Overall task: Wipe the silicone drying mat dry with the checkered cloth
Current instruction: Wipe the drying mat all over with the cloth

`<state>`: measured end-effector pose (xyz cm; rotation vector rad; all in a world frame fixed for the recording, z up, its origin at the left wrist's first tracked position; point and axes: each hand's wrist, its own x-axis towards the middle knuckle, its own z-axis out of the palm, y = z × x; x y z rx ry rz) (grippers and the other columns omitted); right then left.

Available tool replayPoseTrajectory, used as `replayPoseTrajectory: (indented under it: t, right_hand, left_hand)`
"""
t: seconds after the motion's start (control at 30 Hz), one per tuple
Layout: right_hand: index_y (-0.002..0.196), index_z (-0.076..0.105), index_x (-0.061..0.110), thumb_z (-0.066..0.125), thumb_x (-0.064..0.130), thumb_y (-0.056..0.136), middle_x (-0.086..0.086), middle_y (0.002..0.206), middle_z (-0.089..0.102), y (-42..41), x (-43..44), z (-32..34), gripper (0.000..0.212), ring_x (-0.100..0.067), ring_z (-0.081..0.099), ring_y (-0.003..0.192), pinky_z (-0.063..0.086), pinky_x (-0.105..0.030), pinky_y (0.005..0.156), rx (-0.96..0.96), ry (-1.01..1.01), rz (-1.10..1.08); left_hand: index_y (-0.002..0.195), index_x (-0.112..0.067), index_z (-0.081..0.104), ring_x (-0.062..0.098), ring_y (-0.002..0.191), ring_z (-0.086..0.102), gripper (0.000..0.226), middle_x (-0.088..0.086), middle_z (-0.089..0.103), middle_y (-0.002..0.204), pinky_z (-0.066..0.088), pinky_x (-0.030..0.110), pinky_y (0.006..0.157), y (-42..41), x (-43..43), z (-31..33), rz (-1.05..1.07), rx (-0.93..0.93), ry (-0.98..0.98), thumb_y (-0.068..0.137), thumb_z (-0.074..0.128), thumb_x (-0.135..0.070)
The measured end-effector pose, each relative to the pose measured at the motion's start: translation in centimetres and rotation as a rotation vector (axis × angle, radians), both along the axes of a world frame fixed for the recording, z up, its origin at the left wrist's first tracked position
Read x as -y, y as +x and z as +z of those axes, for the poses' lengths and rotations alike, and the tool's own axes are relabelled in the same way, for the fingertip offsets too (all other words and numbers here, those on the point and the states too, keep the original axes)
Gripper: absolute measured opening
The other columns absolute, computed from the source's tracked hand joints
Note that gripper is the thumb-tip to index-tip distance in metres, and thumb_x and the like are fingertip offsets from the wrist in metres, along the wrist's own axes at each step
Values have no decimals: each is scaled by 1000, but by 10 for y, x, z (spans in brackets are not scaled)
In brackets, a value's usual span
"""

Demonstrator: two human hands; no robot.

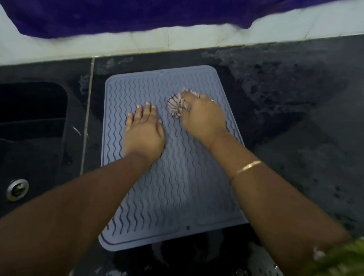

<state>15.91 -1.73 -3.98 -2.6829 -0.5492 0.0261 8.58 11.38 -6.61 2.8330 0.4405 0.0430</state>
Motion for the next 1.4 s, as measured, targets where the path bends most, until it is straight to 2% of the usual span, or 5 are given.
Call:
replayPoseTrajectory:
  t: [0.3,0.7,0.97,1.27,1.4]
  right_hand:
    - [124,53,26,61,19,71,-9,89,54,-194,85,-4,54,-24,57,59,49,-31,43,24,-30,136]
    - [138,41,30,50,21,91,-16,126,46,-53,27,-3,48,-38,45,114,35,-49,95,120,-90,5]
    - [113,65,21,47,14,70,-13,93,64,-165,94,-4,46,-32,61,72,52,-33,60,181,-35,218]
    - [115,53,19,58,9,91,7,87,63,-111,90,41,26,7,60,62,51,-13,56,-582,686,2]
    - [108,53,19,57,28,92,-6,113,61,-38,54,48,19,-11,60,93,51,-26,82,-670,685,-86]
  left_hand:
    - [149,-8,14,21,146,5,52,5,13,158,-2,35,118,1,0,-2,4,-17,12,100,20,-25]
    - [147,-9,23,27,145,12,51,9,20,157,3,37,118,2,-1,-3,-22,31,4,100,26,-26]
    - [148,-8,18,26,146,6,50,7,13,158,-1,38,119,3,4,1,26,-31,-14,101,20,-24]
    - [147,-8,20,27,146,6,55,8,15,158,-2,43,119,2,19,3,100,1,-27,96,31,-26]
    - [150,-16,9,25,146,0,56,5,9,159,-5,45,117,5,18,-2,82,15,21,98,22,-33]
